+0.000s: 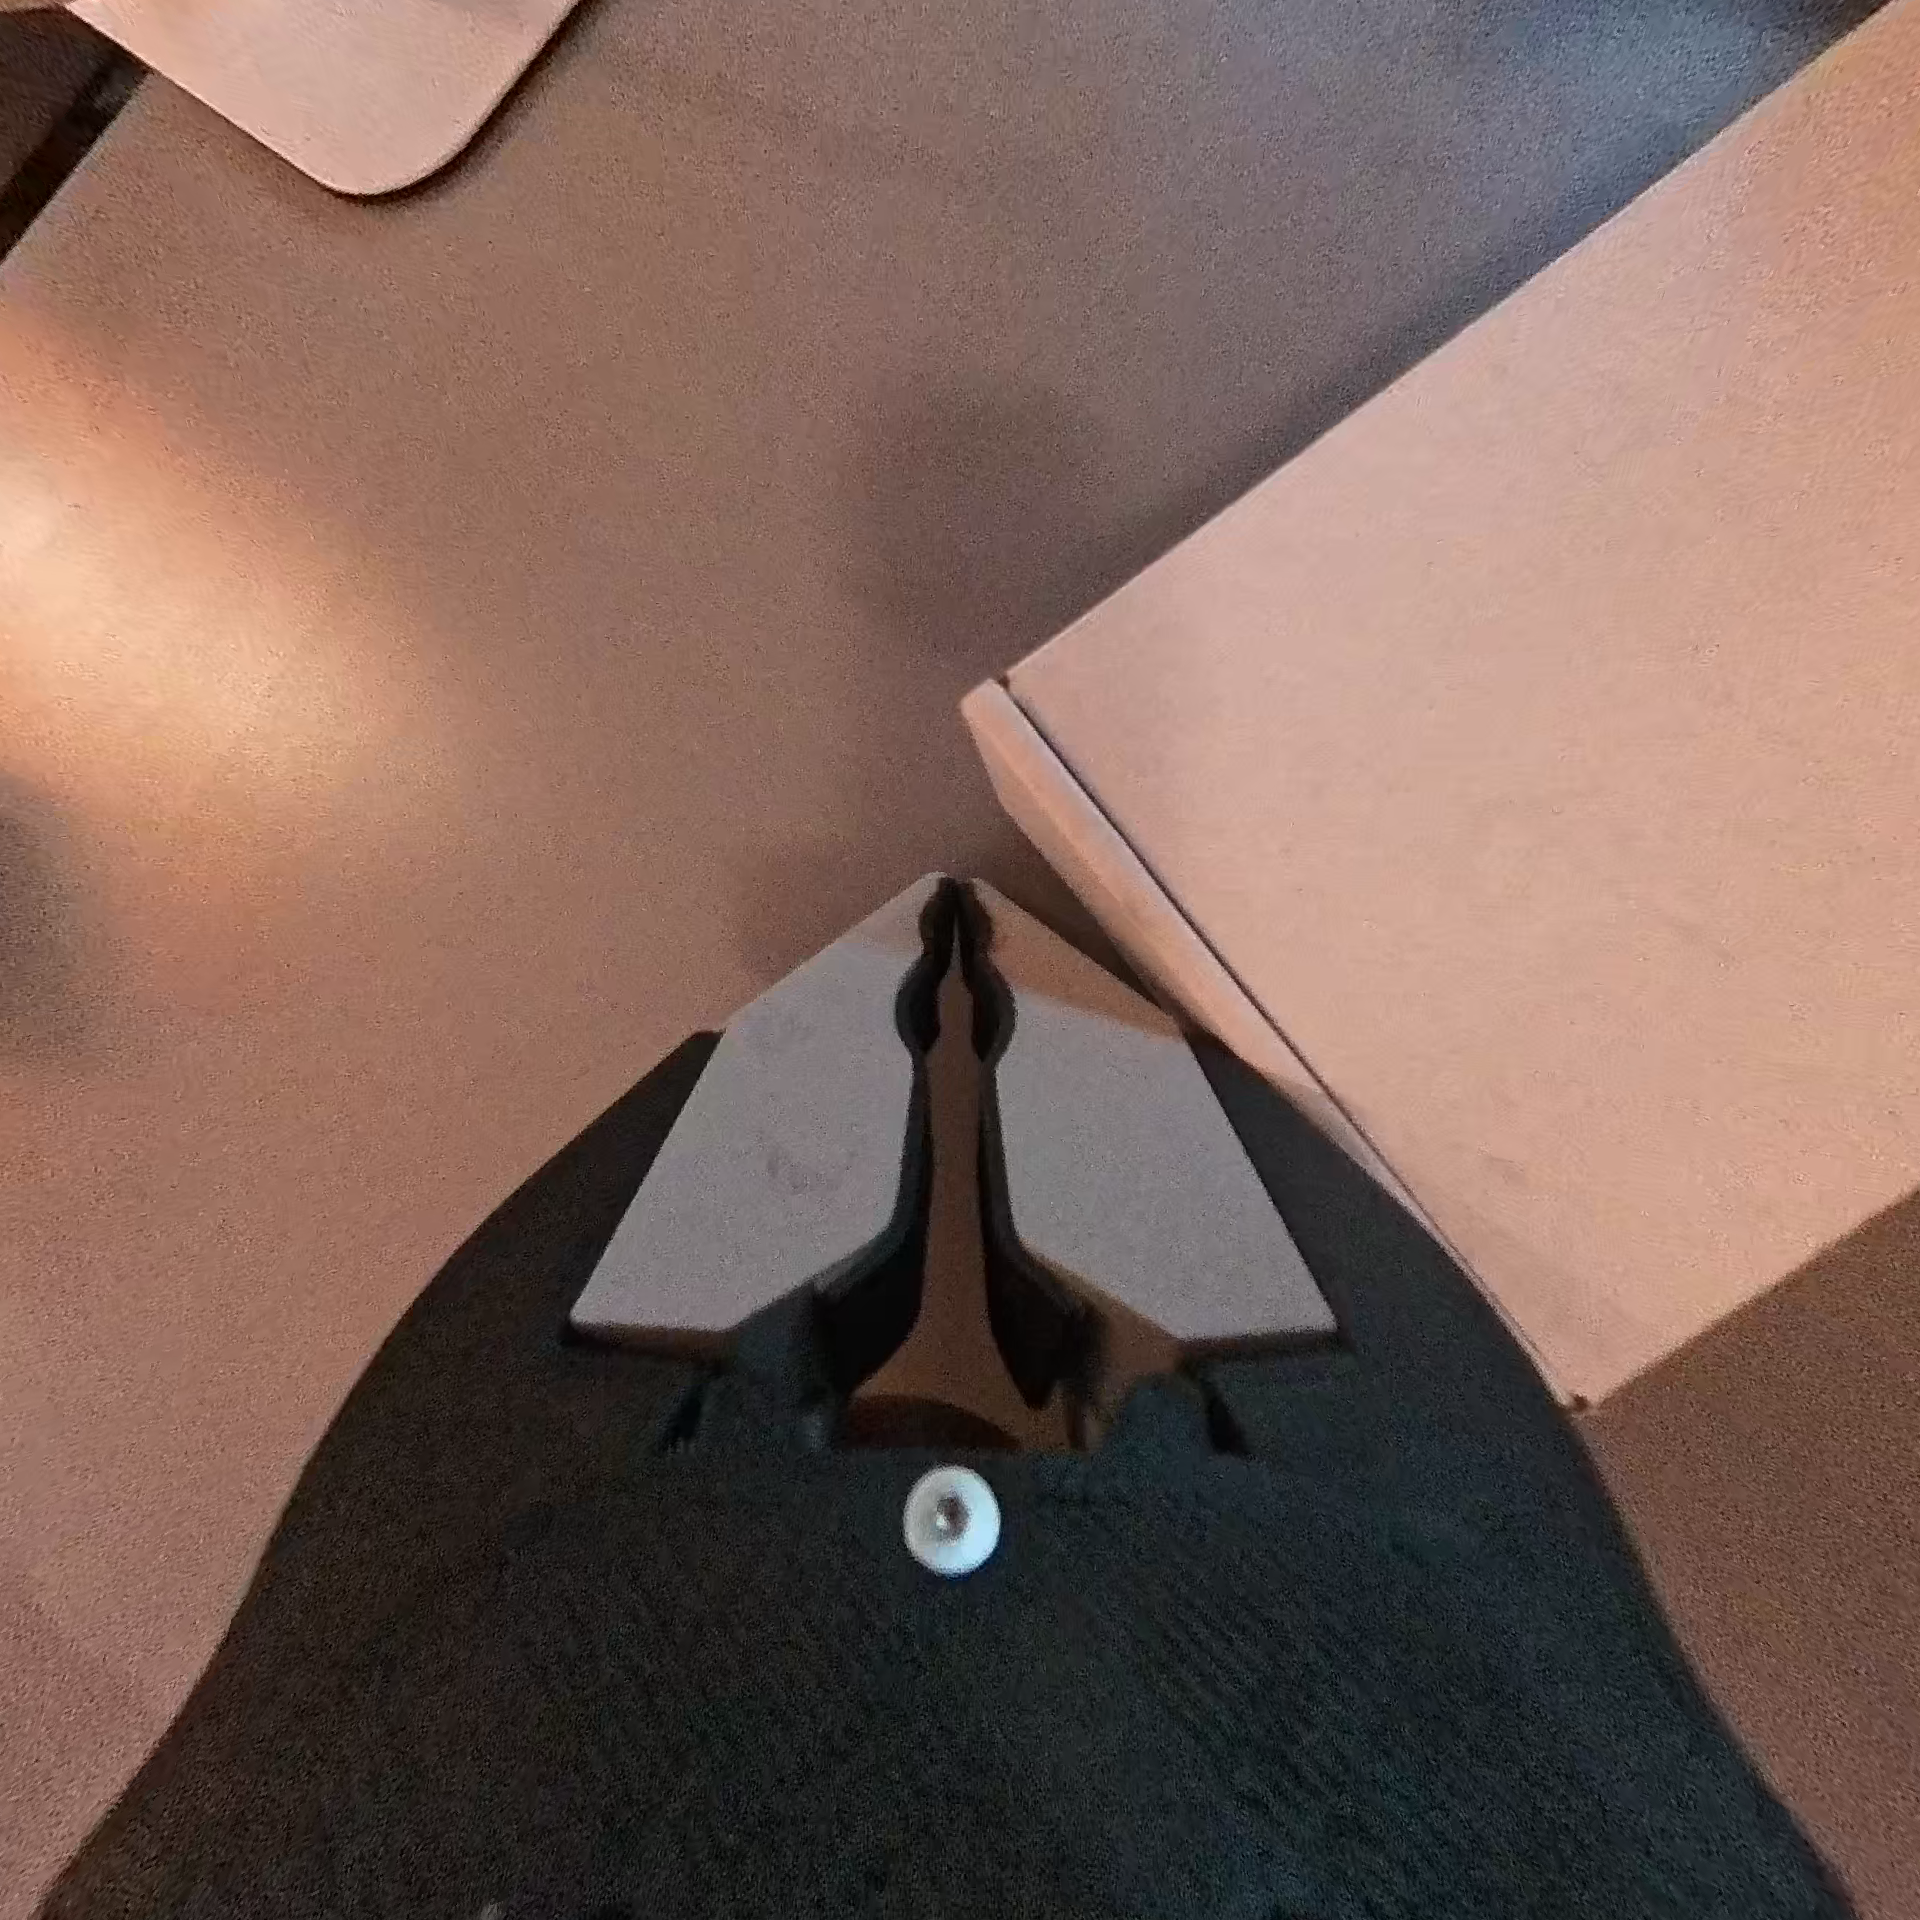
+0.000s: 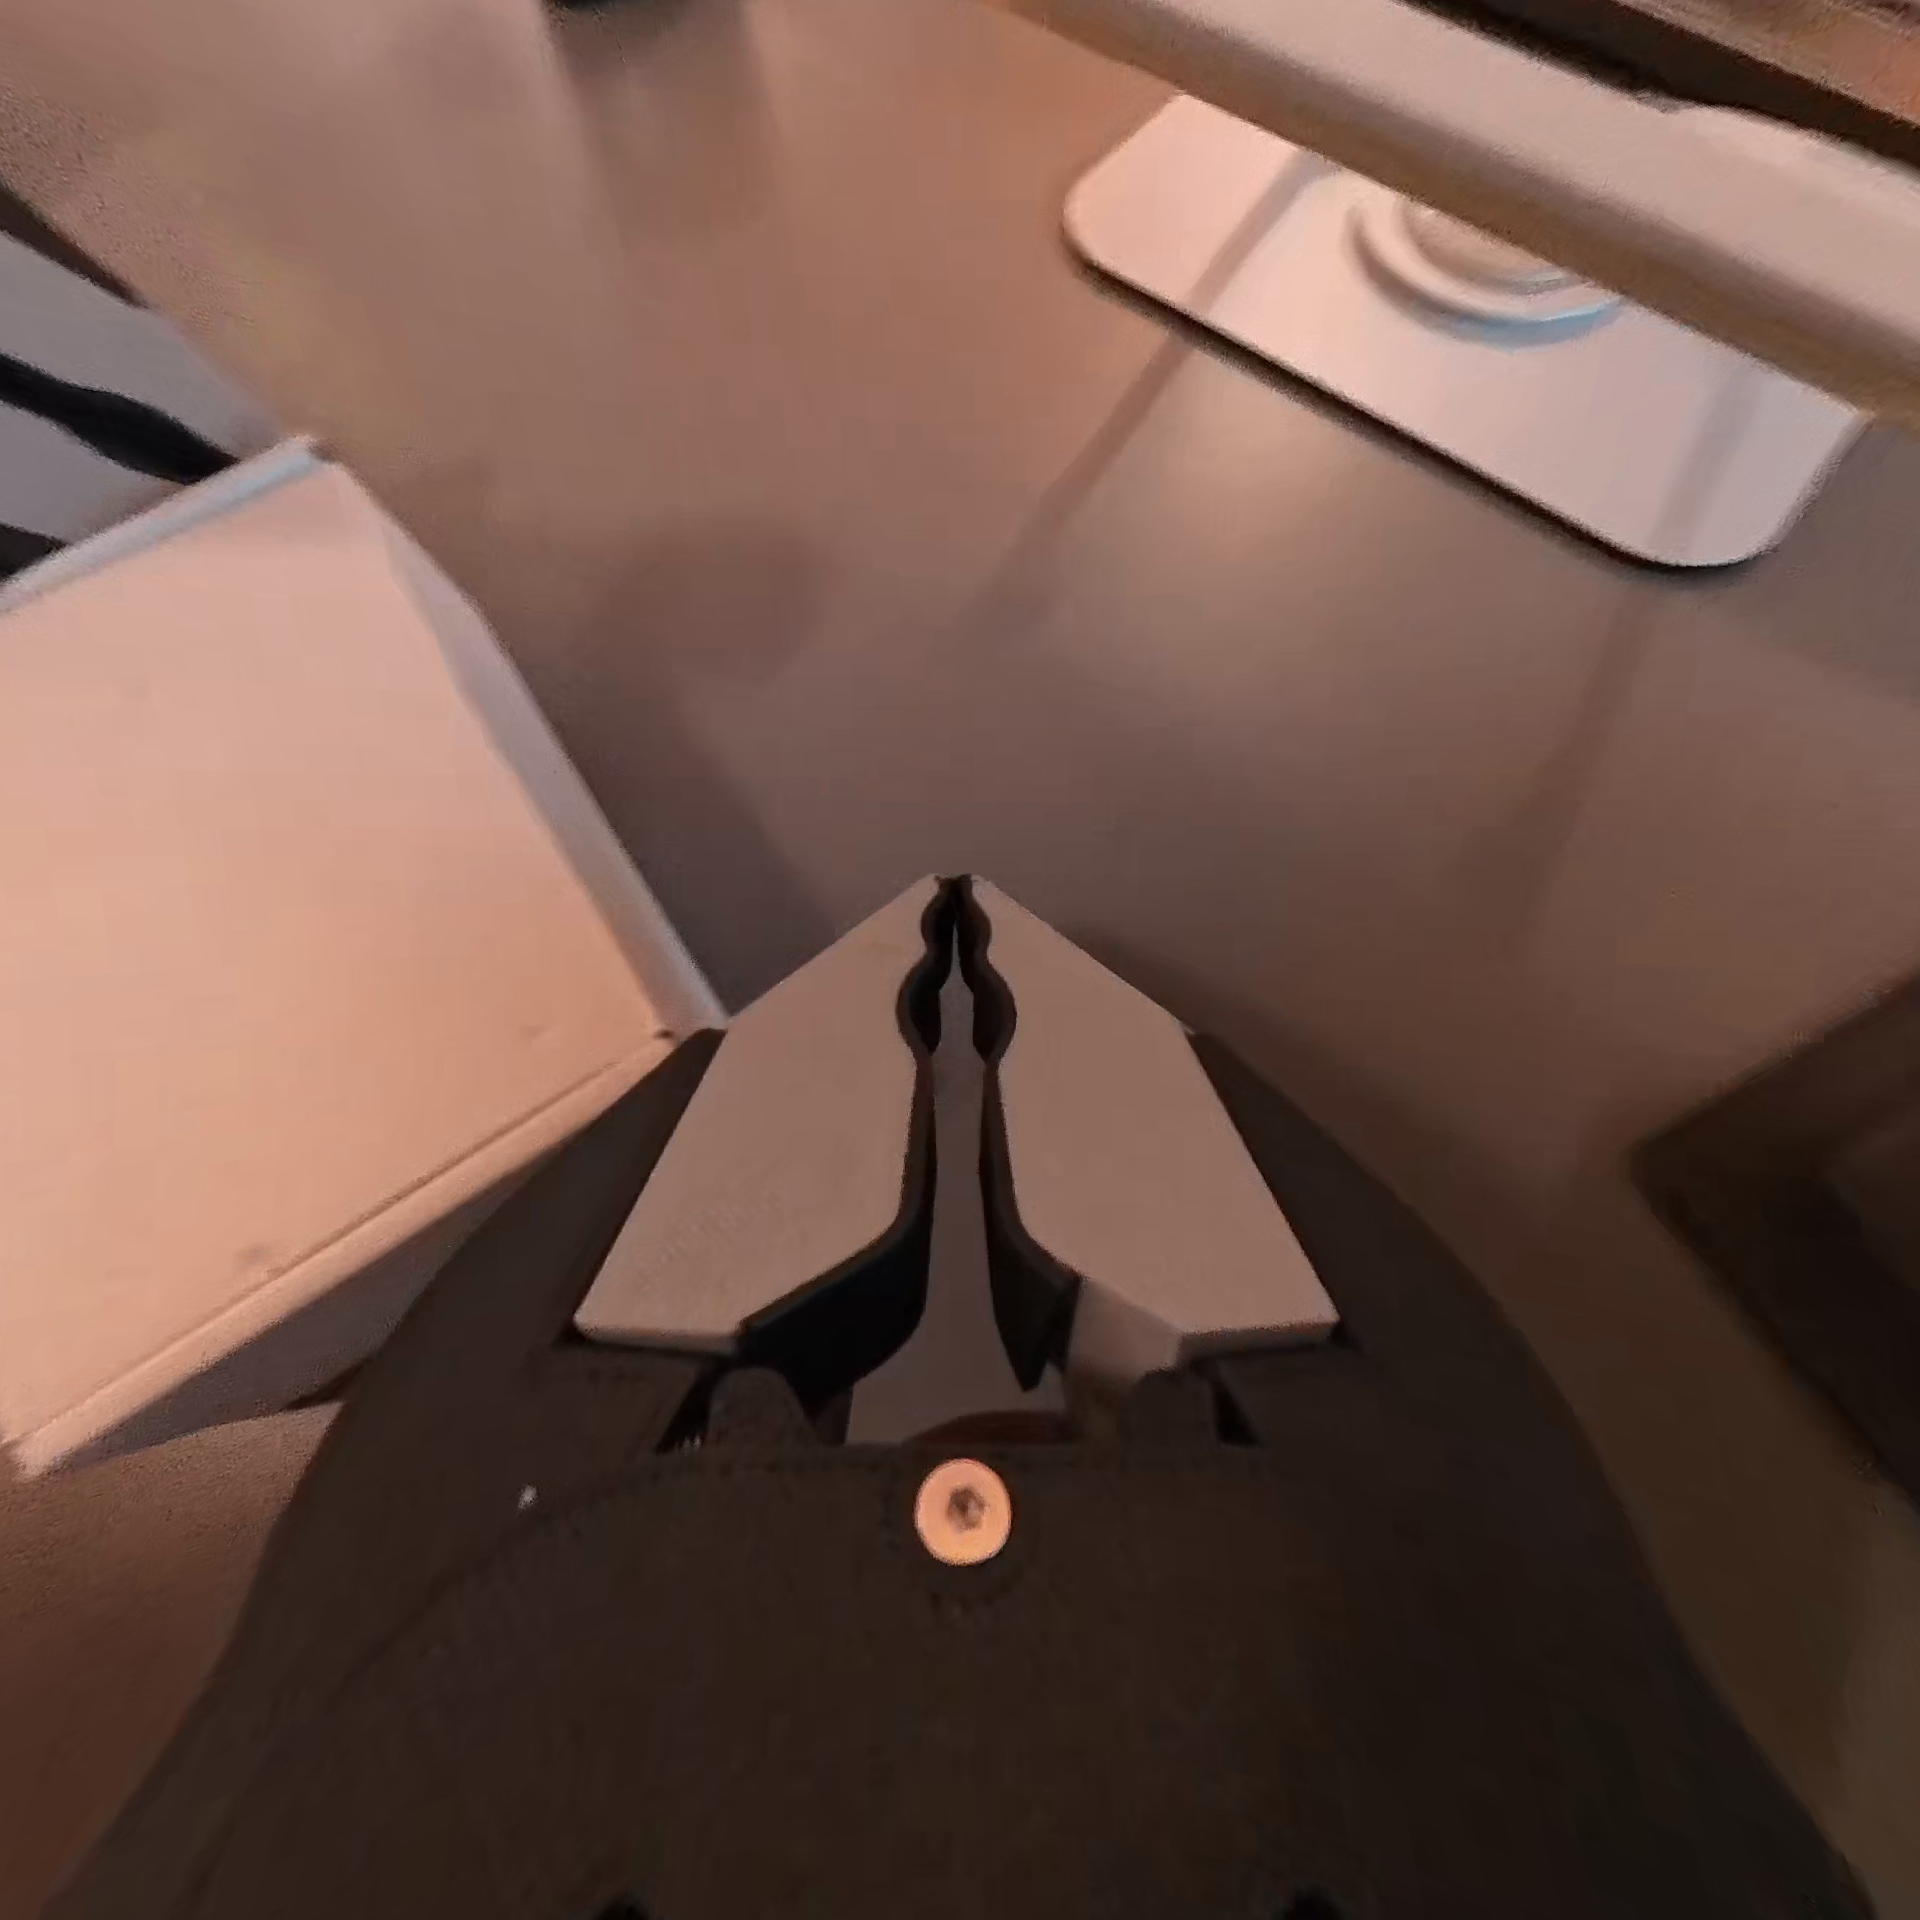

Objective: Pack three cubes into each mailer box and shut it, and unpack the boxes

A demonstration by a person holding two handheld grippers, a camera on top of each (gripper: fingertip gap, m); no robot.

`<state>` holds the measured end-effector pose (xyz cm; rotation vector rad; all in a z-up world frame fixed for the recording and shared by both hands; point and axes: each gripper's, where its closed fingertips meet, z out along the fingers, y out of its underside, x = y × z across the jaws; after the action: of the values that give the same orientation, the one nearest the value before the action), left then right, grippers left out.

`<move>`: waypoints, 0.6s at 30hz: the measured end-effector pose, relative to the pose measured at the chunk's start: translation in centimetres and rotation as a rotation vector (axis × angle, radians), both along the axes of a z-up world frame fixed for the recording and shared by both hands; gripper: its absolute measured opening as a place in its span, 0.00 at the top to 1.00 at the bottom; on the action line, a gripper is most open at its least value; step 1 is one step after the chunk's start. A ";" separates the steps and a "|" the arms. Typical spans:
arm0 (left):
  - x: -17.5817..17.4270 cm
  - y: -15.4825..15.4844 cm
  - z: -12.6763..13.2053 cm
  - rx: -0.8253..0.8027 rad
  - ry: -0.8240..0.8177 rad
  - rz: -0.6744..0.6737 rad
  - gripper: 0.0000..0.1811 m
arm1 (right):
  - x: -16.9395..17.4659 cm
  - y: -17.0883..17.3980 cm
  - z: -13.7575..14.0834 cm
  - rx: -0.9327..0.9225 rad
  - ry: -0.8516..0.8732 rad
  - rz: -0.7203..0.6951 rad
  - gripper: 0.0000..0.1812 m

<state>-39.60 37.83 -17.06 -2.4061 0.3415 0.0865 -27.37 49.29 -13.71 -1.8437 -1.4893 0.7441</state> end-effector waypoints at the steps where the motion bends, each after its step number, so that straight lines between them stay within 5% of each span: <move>1: -0.3 0.0 0.0 0.001 0.001 0.011 1.00 | 0.4 0.8 0.3 0.032 -0.003 -0.027 1.00; 6: -3.5 0.0 0.0 0.003 0.122 0.121 1.00 | 4.6 0.0 2.5 0.045 0.115 -0.021 1.00; 12: -2.3 0.4 0.0 0.012 0.152 0.076 1.00 | 8.0 -3.3 1.3 0.078 0.010 0.022 1.00; 18: -1.6 0.5 0.0 0.016 0.153 0.048 1.00 | 6.0 -6.7 -0.4 0.032 -0.030 0.097 1.00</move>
<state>-41.24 38.37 -17.04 -2.3979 0.3515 0.2948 -21.38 42.61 -14.12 -1.7766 -1.6101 0.7364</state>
